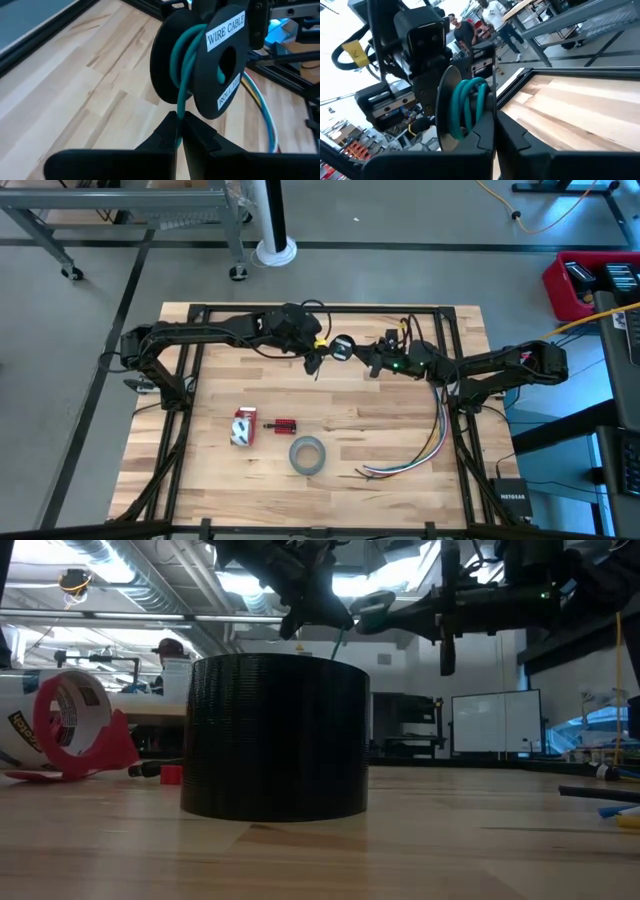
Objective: Coil cords
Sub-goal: Coil the green wire onto the spool
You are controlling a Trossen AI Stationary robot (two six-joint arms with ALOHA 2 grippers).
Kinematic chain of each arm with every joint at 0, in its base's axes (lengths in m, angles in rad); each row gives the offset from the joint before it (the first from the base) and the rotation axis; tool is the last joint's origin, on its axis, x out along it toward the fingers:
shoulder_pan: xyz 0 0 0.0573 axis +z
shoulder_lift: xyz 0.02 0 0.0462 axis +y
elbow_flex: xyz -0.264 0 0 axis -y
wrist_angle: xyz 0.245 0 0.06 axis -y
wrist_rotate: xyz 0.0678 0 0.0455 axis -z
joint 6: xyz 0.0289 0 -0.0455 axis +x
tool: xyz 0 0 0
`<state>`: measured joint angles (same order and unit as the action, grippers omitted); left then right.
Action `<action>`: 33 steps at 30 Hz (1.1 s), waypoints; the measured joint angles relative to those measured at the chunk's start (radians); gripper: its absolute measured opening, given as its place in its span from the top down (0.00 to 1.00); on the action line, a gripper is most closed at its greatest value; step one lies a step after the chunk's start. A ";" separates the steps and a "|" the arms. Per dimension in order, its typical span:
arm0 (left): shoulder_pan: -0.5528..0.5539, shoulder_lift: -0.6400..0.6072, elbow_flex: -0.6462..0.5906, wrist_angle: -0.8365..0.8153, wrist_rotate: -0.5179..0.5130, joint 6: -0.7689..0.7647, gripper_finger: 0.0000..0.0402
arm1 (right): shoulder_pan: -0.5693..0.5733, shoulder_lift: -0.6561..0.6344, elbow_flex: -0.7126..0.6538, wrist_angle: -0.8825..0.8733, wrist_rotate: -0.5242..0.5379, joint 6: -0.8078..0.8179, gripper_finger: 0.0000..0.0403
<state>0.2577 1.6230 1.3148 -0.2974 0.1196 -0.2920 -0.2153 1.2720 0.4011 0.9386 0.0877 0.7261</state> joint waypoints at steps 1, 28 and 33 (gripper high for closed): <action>-0.005 0.000 0.000 0.001 -0.012 0.000 0.98 | 0.000 0.000 0.000 0.000 0.007 0.000 0.99; -0.048 0.004 0.000 0.052 -0.053 0.005 0.97 | -0.001 0.000 0.070 0.022 0.035 -0.053 0.99; -0.047 0.004 0.000 0.051 -0.053 0.008 0.97 | -0.001 0.000 0.072 0.001 0.035 -0.051 0.99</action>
<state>0.2110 1.6275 1.3148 -0.2466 0.0666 -0.2844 -0.2165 1.2724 0.4728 0.9395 0.1232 0.6750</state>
